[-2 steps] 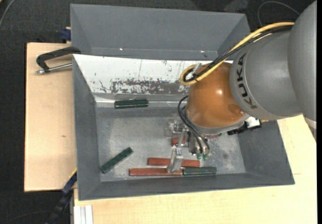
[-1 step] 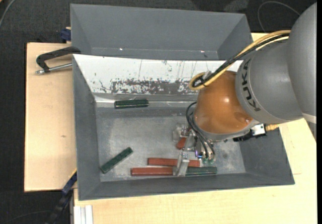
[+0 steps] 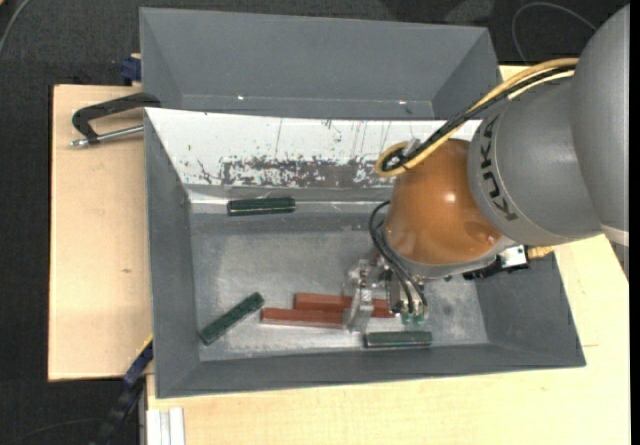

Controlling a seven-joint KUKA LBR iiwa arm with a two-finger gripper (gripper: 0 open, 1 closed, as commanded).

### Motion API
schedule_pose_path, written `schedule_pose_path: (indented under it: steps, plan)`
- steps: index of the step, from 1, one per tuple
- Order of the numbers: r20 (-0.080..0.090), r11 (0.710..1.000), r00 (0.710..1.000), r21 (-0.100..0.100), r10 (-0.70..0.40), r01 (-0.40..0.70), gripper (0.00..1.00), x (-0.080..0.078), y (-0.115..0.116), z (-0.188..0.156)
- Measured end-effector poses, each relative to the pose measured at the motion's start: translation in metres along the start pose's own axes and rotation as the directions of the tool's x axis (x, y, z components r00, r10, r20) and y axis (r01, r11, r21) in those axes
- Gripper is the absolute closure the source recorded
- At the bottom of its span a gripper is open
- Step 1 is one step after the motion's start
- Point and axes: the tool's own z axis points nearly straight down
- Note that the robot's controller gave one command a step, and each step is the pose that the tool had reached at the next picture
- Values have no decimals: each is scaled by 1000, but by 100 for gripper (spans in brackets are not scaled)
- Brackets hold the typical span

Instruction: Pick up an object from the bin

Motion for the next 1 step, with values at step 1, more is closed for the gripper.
schedule_pose_path:
  steps: [1]
  plan:
    - [13,998,998,-1,61,-61,100,-21,-5,-122]
